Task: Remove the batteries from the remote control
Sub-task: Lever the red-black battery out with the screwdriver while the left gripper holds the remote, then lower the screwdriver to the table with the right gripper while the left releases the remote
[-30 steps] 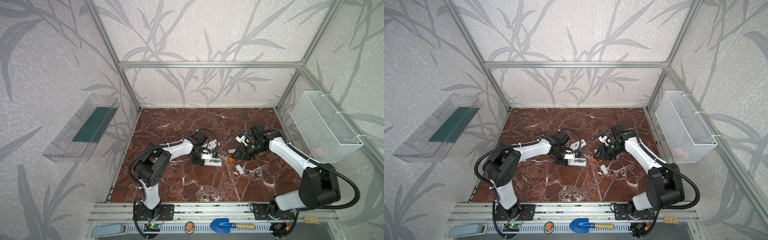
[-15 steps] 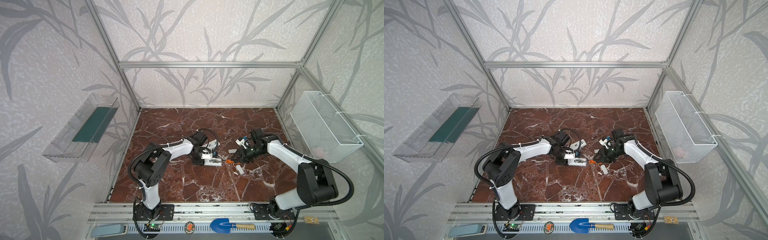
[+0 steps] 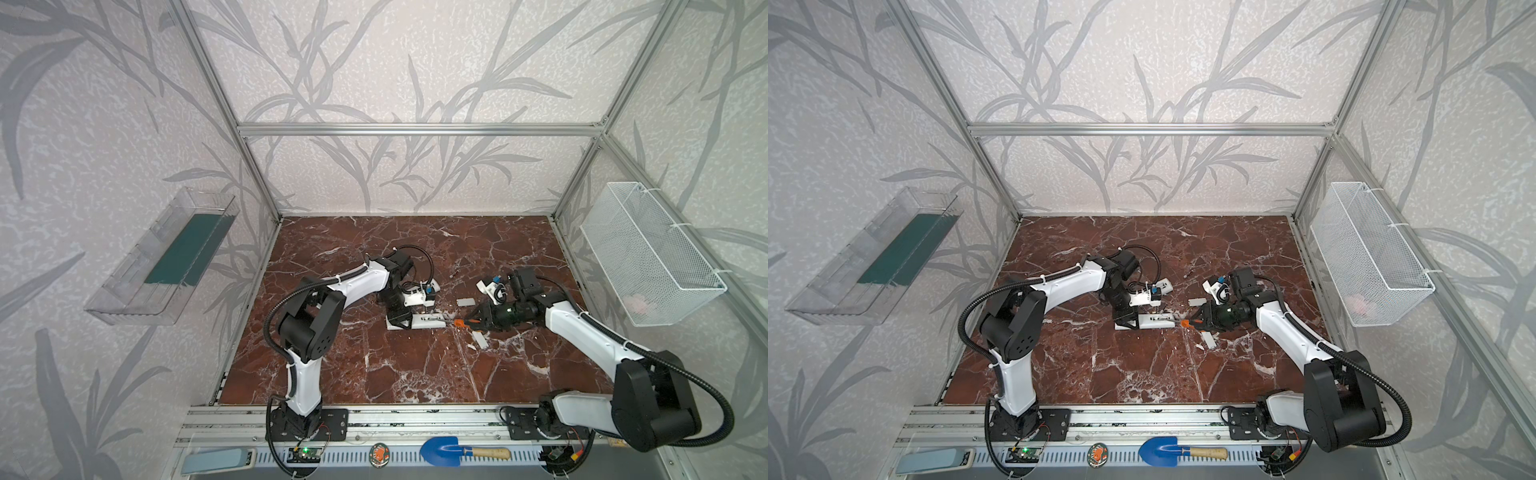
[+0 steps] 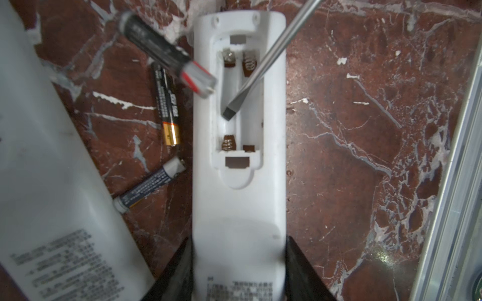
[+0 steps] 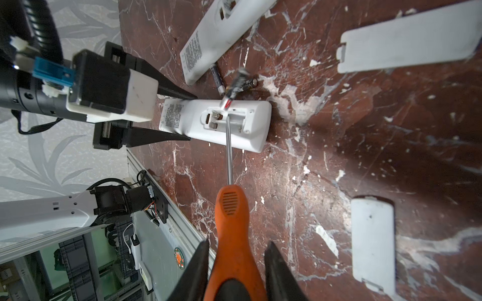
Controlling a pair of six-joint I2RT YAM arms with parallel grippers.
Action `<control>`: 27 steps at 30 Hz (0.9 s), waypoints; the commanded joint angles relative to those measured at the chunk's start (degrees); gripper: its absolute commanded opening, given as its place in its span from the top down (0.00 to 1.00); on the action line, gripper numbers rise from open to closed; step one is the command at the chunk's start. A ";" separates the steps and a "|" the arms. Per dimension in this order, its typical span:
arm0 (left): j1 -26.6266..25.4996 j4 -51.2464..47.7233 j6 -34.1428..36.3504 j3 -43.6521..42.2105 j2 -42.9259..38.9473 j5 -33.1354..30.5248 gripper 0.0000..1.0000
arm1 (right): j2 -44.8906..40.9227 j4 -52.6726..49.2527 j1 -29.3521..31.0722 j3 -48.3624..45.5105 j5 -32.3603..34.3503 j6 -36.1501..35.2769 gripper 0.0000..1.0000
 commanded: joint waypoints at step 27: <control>0.03 1.12 -6.01 -1.92 -7.78 -4.44 0.01 | -4.19 -4.87 -6.88 13.30 31.25 -3.55 1.00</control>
